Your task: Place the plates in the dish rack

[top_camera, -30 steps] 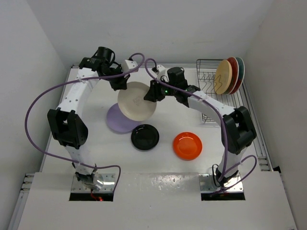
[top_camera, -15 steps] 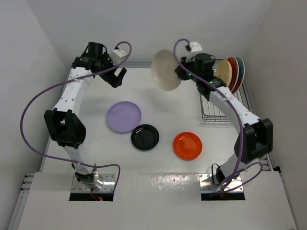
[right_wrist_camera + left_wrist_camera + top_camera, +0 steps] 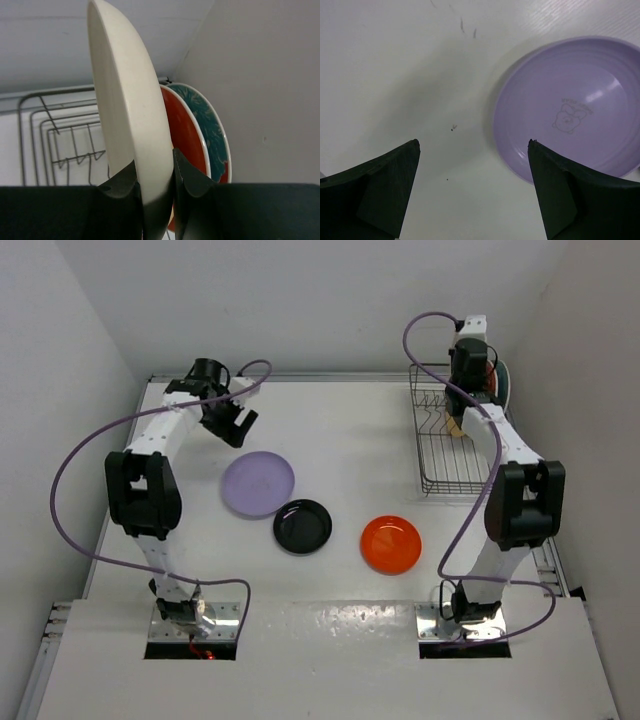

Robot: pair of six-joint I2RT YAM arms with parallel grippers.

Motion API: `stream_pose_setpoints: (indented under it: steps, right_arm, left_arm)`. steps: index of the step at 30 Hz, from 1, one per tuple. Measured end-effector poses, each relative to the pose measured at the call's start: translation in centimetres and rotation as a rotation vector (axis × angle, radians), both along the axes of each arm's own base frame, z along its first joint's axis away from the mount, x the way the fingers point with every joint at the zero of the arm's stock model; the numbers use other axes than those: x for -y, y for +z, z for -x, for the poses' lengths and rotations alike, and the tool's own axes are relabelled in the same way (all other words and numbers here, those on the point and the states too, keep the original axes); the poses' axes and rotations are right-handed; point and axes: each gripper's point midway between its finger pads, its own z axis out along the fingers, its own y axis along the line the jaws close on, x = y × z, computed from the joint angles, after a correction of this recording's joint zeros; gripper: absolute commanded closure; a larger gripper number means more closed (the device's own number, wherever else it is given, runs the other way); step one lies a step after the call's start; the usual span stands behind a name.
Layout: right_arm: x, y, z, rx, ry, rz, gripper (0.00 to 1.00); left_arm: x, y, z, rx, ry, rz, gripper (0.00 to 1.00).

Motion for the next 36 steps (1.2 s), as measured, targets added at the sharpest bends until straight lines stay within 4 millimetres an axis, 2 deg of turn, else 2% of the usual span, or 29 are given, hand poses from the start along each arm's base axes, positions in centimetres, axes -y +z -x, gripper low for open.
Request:
stream_pose_setpoints:
  steps: [4, 8, 14, 18, 20, 21, 22, 23, 26, 30, 33, 34, 35, 36]
  right_arm:
    - [1.1, -3.2, -0.7, -0.068, -0.029, 0.036, 1.00]
    - [1.4, -5.5, -0.5, -0.113, -0.039, 0.055, 1.00]
    - [1.7, -7.2, 0.2, -0.142, -0.047, 0.082, 1.00]
    - [1.3, -8.5, 0.5, -0.166, -0.025, 0.070, 1.00]
    - [1.1, -9.2, 0.6, -0.183, -0.011, 0.050, 0.92]
    - [1.1, -9.6, 0.6, -0.194, -0.003, 0.034, 0.84]
    - [1.0, -10.1, 0.6, -0.208, 0.002, 0.017, 0.75]
    - [0.9, -10.7, 0.6, -0.224, 0.007, 0.000, 0.55]
    - [0.7, -12.2, 0.2, -0.265, 0.018, -0.040, 0.37]
    - [-0.2, -12.9, 0.4, -0.293, 0.049, -0.071, 0.26]
    - [-0.7, -12.9, 0.5, -0.303, 0.073, -0.087, 0.18]
    - [-0.9, -12.7, 0.7, -0.305, 0.083, -0.091, 0.16]
    - [-1.0, -12.3, 0.8, -0.305, 0.089, -0.095, 0.16]
    - [-1.1, -11.8, 1.0, -0.301, 0.095, -0.098, 0.13]
  left_arm:
    - [-0.4, -2.5, 0.6, -0.063, 0.008, -0.022, 0.07]
    - [-0.7, -3.9, 1.3, -0.101, 0.014, -0.035, 0.07]
    - [-1.2, -7.4, 2.4, -0.193, 0.022, -0.057, 0.07]
    - [-1.7, -8.5, 3.2, -0.229, 0.028, -0.055, 0.07]
    - [-2.0, -8.9, 3.1, -0.236, 0.036, -0.047, 0.07]
    - [-2.2, -9.1, 3.1, -0.241, 0.039, -0.043, 0.07]
    - [-2.3, -9.4, 3.2, -0.251, 0.042, -0.041, 0.07]
    - [-2.5, -9.8, 3.2, -0.260, 0.046, -0.038, 0.09]
    - [-2.7, -11.4, 3.5, -0.302, 0.050, -0.026, 0.15]
    - [-1.9, -13.1, 4.0, -0.349, 0.031, 0.013, 0.35]
    - [-1.4, -13.1, 4.0, -0.354, 0.018, 0.047, 0.59]
    - [-1.1, -13.1, 4.1, -0.362, 0.005, 0.063, 0.82]
    - [-1.0, -13.2, 4.2, -0.370, 0.006, 0.073, 0.96]
    - [-0.7, -13.1, 4.3, -0.383, 0.009, 0.095, 1.00]
